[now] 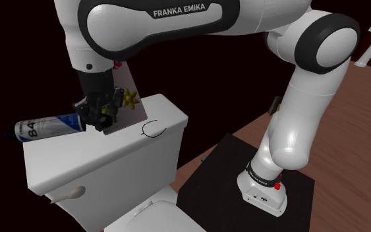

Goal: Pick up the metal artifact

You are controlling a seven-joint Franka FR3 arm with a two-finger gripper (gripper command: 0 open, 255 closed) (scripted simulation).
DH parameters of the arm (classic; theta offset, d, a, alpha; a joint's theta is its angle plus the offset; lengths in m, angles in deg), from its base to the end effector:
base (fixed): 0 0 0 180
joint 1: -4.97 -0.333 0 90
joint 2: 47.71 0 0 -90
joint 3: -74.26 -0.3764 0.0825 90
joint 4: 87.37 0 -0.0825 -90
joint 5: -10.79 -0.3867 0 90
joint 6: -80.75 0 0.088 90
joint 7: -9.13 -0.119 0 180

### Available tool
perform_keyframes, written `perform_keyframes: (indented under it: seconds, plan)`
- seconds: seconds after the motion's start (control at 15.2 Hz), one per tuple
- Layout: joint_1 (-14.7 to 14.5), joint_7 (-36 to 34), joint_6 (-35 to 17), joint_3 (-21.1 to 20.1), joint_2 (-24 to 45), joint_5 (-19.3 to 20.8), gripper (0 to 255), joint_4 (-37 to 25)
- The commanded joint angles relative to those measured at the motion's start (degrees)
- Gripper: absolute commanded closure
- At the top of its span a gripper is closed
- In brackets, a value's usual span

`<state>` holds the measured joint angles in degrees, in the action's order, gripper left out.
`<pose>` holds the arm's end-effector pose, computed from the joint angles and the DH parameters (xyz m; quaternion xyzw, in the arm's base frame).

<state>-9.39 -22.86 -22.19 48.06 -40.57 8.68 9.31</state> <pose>0.4686 0.3860 0.5713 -0.9966 -0.0690 0.0280 0.0358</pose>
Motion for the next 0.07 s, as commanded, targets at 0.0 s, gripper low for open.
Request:
perform_keyframes:
  seconds: [0.0]
  plan:
    - [0.0,-0.1,0.4,0.0,0.0,0.0,255,-0.4]
